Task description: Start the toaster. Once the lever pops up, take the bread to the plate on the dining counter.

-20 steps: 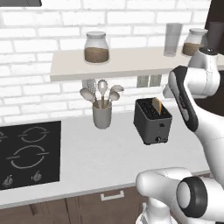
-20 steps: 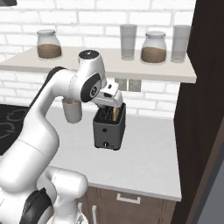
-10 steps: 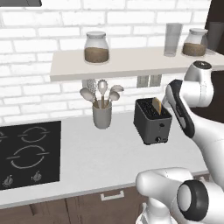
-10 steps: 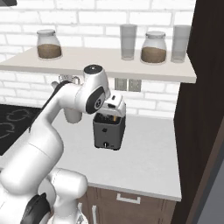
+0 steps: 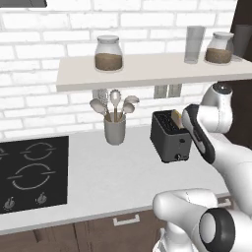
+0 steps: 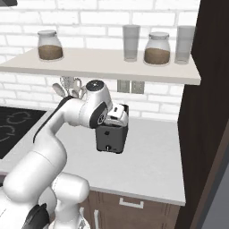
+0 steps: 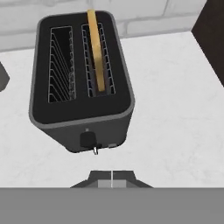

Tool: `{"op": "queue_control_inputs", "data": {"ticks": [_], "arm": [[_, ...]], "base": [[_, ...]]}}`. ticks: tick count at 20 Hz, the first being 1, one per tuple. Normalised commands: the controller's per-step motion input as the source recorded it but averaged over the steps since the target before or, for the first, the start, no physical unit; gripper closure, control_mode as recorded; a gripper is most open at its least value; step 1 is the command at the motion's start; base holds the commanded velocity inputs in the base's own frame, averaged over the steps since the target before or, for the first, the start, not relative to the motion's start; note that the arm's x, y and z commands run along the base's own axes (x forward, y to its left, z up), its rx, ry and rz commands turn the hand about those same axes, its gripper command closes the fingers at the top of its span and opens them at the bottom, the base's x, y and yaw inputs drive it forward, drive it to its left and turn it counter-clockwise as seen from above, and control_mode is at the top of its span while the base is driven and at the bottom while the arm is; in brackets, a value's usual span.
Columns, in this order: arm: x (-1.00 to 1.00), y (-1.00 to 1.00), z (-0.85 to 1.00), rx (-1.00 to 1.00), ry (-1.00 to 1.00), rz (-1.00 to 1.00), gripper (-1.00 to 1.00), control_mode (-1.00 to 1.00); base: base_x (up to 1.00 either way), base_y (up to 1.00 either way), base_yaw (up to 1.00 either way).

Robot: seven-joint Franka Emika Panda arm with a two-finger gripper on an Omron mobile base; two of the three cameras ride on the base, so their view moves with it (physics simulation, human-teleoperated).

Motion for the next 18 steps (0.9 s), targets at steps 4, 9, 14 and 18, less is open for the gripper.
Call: {"op": "queue_control_inputs", "data": {"ticks": [4,9,14,18], "arm": [[0.62,0.08,-0.03,0.00,0.11,0.03,1.00,-1.00],[0.39,0.00,0.00,0.00,0.19,0.06,1.00,-1.00],[0.00,0.05,-0.24,0.00,0.08,0.00,1.00,-1.00],[-0.13,0.07,-0.32,0.00,0.00,0.03,1.00,-1.00]], "base": [[0.00,0.00,0.00],[0.00,0.00,0.00],[0.00,0.00,0.00],[0.00,0.00,0.00]]}}
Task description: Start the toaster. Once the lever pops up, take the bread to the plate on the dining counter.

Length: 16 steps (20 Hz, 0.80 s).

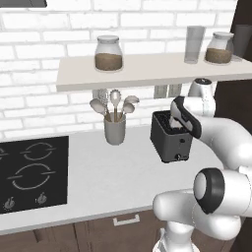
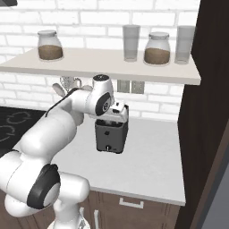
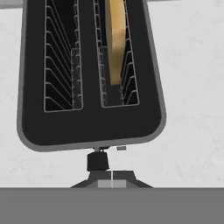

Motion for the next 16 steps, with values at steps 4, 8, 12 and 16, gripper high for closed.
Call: {"op": "queue_control_inputs", "data": {"ticks": [4,8,12,16], "arm": [[-0.01,0.07,-0.23,0.00,0.00,0.03,1.00,-1.00],[0.00,0.02,-0.12,0.00,0.00,0.02,1.00,-1.00],[0.00,0.03,-0.25,0.00,0.00,0.03,1.00,-1.00],[-0.03,0.07,-0.14,0.00,0.00,0.03,1.00,-1.00]], "base": [[0.00,0.00,0.00],[0.00,0.00,0.00],[0.00,0.00,0.00],[0.00,0.00,0.00]]}}
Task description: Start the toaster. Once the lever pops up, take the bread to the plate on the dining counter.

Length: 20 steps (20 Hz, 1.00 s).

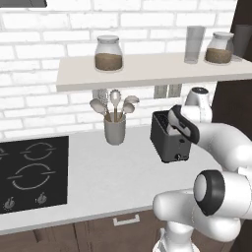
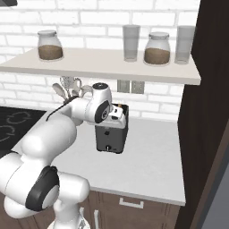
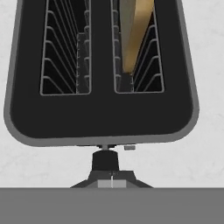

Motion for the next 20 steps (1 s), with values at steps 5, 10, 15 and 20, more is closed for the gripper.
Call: {"op": "queue_control_inputs", "data": {"ticks": [5,10,15,20], "arm": [[0.00,0.09,-0.10,0.00,0.00,0.03,1.00,-1.00],[0.00,0.01,-0.12,0.00,0.00,0.02,1.00,-1.00],[0.00,0.00,-0.02,0.00,-0.01,0.02,1.00,-1.00],[0.00,0.00,-0.03,0.00,-0.01,0.02,1.00,-1.00]], "base": [[0.00,0.00,0.00],[0.00,0.00,0.00],[0.00,0.00,0.00],[0.00,0.00,0.00]]}}
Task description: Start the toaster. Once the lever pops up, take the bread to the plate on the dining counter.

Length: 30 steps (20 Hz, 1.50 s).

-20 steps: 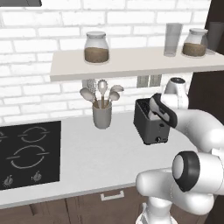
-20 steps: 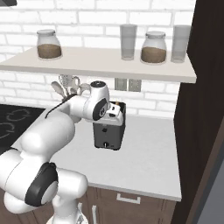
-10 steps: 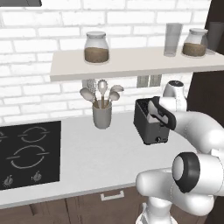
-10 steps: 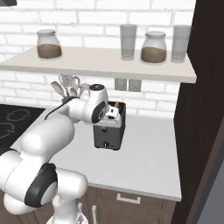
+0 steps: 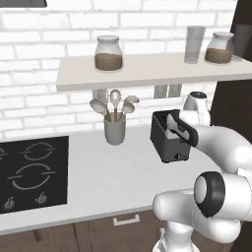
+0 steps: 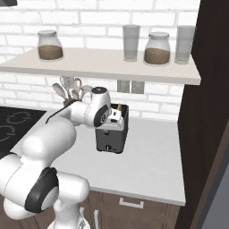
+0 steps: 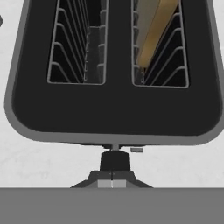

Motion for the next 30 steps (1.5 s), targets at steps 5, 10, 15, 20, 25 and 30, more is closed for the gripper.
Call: {"op": "queue_control_inputs", "data": {"ticks": [5,10,15,20,25,30], "arm": [[0.00,0.00,-0.24,0.00,-0.02,0.01,1.00,-1.00],[0.00,0.00,-0.25,0.00,-0.02,0.00,1.00,-1.00],[0.00,0.00,-0.24,0.00,-0.01,0.00,1.00,-1.00],[0.00,0.00,-0.36,0.00,0.00,0.00,1.00,-1.00],[0.00,0.00,-0.39,0.00,0.00,0.00,1.00,-1.00],[0.00,0.00,-0.44,0.00,0.00,0.00,1.00,-1.00]], "base": [[0.00,0.00,0.00],[0.00,0.00,0.00],[0.00,0.00,0.00],[0.00,0.00,0.00],[0.00,0.00,0.00],[0.00,0.00,0.00]]}}
